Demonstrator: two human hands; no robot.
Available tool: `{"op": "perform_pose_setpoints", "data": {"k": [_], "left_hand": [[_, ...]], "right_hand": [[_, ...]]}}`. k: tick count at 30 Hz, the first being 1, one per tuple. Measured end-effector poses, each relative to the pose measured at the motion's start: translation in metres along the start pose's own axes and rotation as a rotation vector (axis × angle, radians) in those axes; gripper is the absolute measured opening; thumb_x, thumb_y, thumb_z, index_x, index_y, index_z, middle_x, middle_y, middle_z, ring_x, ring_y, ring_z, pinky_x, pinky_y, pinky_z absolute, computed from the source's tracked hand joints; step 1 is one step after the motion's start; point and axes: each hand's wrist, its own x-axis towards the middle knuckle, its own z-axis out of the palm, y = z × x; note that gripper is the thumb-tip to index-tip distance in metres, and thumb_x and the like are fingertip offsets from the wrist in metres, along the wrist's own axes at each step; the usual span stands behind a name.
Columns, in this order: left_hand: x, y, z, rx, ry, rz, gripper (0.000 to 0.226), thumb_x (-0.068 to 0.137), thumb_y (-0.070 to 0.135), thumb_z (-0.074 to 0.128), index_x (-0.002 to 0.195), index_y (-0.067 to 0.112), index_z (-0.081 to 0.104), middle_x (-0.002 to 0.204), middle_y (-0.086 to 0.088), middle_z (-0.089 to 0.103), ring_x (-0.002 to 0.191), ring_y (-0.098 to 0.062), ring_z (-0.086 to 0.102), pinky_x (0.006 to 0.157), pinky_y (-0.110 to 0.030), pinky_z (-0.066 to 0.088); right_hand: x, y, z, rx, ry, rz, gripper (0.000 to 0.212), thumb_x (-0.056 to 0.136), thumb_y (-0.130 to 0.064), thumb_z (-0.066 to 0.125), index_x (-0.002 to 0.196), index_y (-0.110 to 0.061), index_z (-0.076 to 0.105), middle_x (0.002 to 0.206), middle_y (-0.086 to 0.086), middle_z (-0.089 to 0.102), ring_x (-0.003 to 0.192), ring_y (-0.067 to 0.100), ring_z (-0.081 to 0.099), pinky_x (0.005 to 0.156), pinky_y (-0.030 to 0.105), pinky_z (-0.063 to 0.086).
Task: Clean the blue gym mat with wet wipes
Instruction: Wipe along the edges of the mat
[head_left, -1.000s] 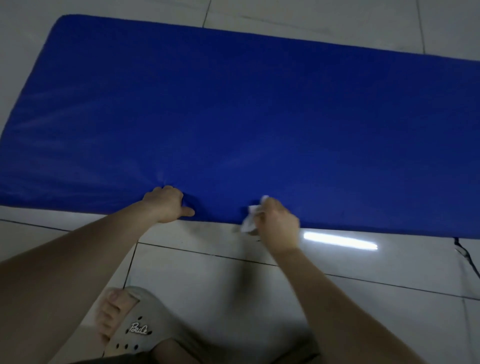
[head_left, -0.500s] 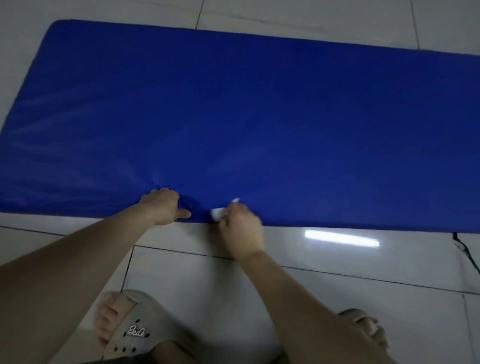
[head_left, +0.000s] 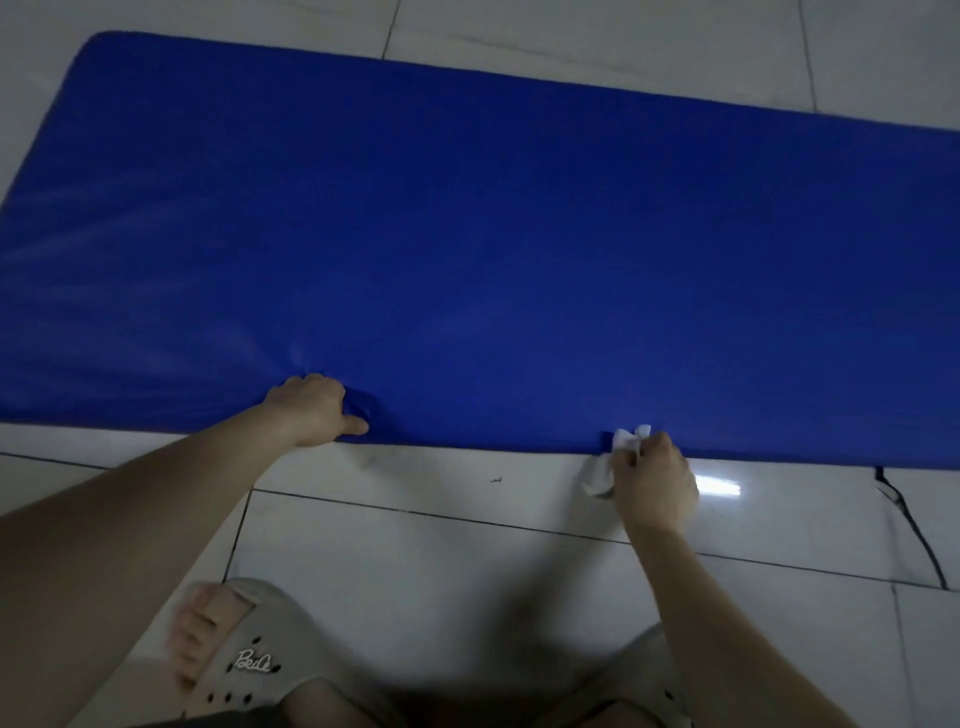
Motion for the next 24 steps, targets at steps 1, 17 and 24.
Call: {"op": "perform_pose_setpoints", "data": {"k": [1, 17, 24], "left_hand": [[0.0, 0.0, 0.0, 0.003, -0.002, -0.006, 0.041, 0.089, 0.06, 0.066, 0.081, 0.022, 0.051, 0.093, 0.001, 0.056, 0.096, -0.025, 0.059, 0.08, -0.036, 0.051], [-0.035, 0.099, 0.008, 0.179, 0.266, 0.3, 0.014, 0.088, 0.027, 0.06, 0.087, 0.02, 0.047, 0.092, 0.003, 0.049, 0.082, -0.018, 0.051, 0.062, -0.031, 0.038], [-0.027, 0.193, 0.048, 0.499, 0.385, 0.531, 0.022, 0.101, 0.032, 0.054, 0.116, 0.017, 0.054, 0.109, -0.003, 0.061, 0.097, -0.023, 0.06, 0.073, -0.034, 0.04]], "right_hand": [[-0.006, -0.012, 0.003, 0.044, -0.02, 0.019, 0.024, 0.098, -0.032, 0.054, 0.087, -0.012, 0.048, 0.086, 0.012, 0.064, 0.07, 0.028, 0.054, 0.062, 0.036, 0.041], [-0.009, -0.032, 0.006, 0.131, -0.078, -0.282, 0.023, 0.102, -0.029, 0.053, 0.103, -0.007, 0.058, 0.098, 0.012, 0.066, 0.087, 0.032, 0.064, 0.071, 0.036, 0.046], [0.047, 0.033, -0.037, 0.143, 0.007, 0.027, 0.01, 0.095, -0.018, 0.057, 0.094, -0.01, 0.053, 0.082, 0.004, 0.057, 0.076, 0.026, 0.051, 0.065, 0.032, 0.036]]}}
